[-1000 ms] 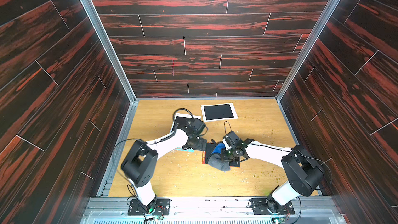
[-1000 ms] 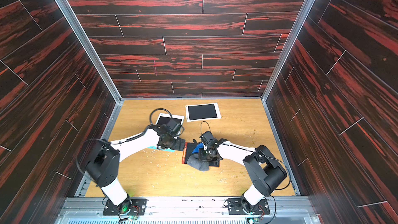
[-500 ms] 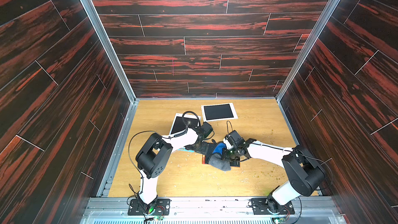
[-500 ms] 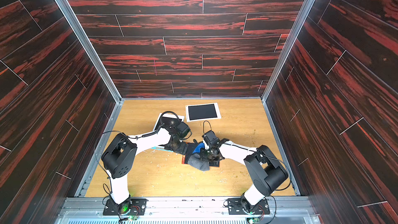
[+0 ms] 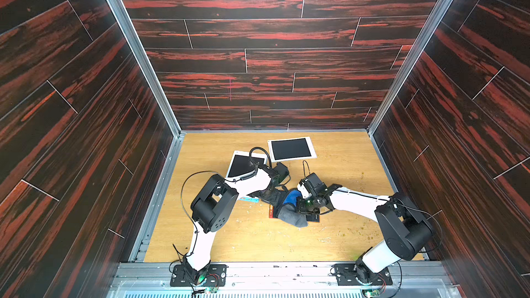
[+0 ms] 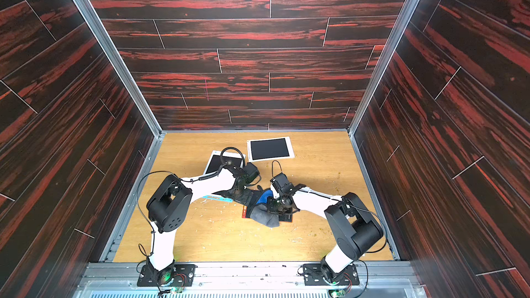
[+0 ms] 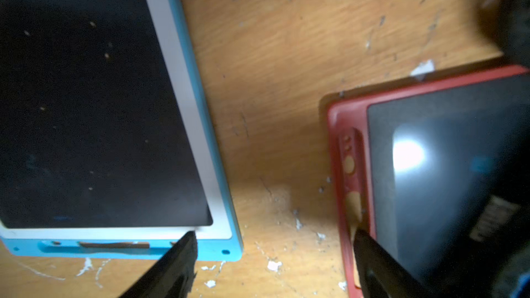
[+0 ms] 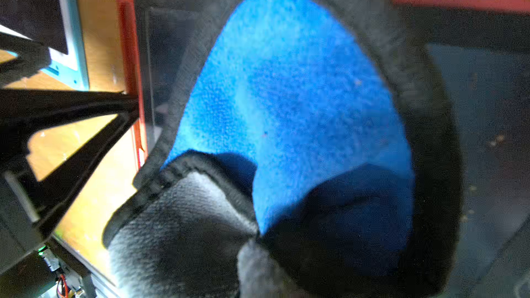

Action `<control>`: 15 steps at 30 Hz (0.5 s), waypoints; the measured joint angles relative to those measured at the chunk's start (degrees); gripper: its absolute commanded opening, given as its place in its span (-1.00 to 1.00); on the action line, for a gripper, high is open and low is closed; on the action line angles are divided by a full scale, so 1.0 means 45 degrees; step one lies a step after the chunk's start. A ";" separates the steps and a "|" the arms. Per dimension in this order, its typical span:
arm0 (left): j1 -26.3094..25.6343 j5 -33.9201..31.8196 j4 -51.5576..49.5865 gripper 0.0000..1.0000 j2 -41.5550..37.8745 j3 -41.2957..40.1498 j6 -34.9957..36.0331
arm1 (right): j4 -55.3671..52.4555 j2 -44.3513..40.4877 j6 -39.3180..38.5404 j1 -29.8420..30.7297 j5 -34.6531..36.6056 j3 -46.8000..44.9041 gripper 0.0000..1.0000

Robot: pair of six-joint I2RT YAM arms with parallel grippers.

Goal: Wipe the drawing tablet
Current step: Wipe the dirt from the drawing tablet.

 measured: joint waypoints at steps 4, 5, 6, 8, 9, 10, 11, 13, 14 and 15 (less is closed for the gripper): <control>-0.0049 -0.0282 -0.0044 0.73 0.0010 0.0019 0.0053 | -0.0097 0.0010 -0.0083 -0.0301 -0.0126 0.0005 -1.00; -0.0058 -0.0306 -0.0044 0.73 0.0010 0.0019 0.0083 | -0.0087 -0.0053 -0.0102 -0.0442 -0.0126 -0.0058 -1.00; -0.0058 -0.0325 -0.0044 0.73 0.0010 0.0019 0.0092 | -0.0068 -0.0160 -0.0112 -0.0627 -0.0083 -0.0155 -1.00; -0.0058 -0.0325 -0.0044 0.73 0.0010 0.0019 0.0131 | -0.0058 -0.0486 -0.0117 -0.1059 0.0068 -0.0437 -1.00; -0.0058 -0.0330 -0.0044 0.73 0.0010 0.0019 0.0136 | -0.0087 -0.0675 -0.0112 -0.1297 0.0155 -0.0588 -1.00; -0.0058 -0.0330 -0.0044 0.73 0.0010 0.0019 0.0136 | -0.0160 -0.0826 -0.0102 -0.1477 0.0257 -0.0685 -1.00; -0.0058 -0.0325 -0.0044 0.73 0.0010 0.0019 0.0141 | -0.0282 -0.0928 -0.0058 -0.1603 0.0398 -0.0729 -1.00; -0.0058 -0.0325 -0.0039 0.73 0.0010 0.0019 0.0146 | -0.0602 -0.1025 0.0073 -0.1729 0.0797 -0.0675 -1.00; -0.0058 -0.0325 -0.0039 0.73 0.0010 0.0019 0.0155 | -0.0801 -0.1035 0.0160 -0.1729 0.1039 -0.0597 -1.00; -0.0058 -0.0325 -0.0034 0.74 0.0010 0.0019 0.0170 | -0.1010 -0.1035 0.0253 -0.1724 0.1292 -0.0515 -1.00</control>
